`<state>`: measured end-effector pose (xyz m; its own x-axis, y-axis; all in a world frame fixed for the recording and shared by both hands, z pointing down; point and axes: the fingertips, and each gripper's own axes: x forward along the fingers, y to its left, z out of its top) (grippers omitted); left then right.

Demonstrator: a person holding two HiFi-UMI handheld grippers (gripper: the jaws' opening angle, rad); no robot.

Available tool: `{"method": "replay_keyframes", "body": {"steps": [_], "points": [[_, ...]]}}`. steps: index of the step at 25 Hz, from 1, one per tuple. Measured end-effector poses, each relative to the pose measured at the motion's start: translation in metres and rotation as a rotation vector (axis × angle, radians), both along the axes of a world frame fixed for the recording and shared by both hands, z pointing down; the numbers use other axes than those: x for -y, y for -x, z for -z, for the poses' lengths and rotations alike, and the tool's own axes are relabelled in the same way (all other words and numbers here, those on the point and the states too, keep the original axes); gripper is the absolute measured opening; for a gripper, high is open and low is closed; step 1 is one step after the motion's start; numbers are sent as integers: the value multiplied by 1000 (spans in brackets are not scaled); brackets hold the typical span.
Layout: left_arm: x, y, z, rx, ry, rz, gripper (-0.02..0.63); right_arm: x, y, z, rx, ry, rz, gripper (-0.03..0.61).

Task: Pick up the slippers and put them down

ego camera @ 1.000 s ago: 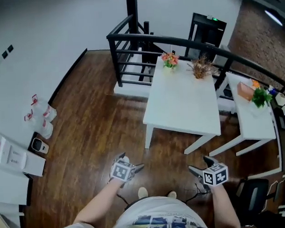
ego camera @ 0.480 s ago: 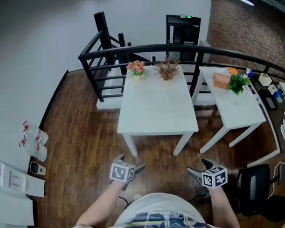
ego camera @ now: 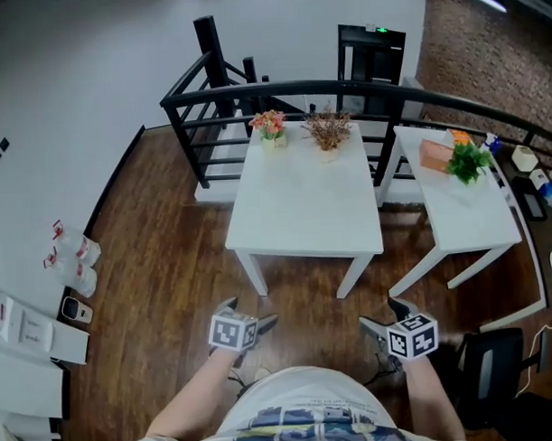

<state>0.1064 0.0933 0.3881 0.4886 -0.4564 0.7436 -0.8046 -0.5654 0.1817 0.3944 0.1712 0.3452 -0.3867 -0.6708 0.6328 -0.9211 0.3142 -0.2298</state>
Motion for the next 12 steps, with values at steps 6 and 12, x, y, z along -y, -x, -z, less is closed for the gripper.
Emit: {"method": "replay_keyframes", "body": {"steps": [6, 12], "points": [[-8, 1, -3, 9, -7, 33, 520, -2, -4, -3, 8, -1, 28, 411], [-14, 11, -7, 15, 2, 67, 520, -4, -4, -3, 10, -6, 38, 411]]}}
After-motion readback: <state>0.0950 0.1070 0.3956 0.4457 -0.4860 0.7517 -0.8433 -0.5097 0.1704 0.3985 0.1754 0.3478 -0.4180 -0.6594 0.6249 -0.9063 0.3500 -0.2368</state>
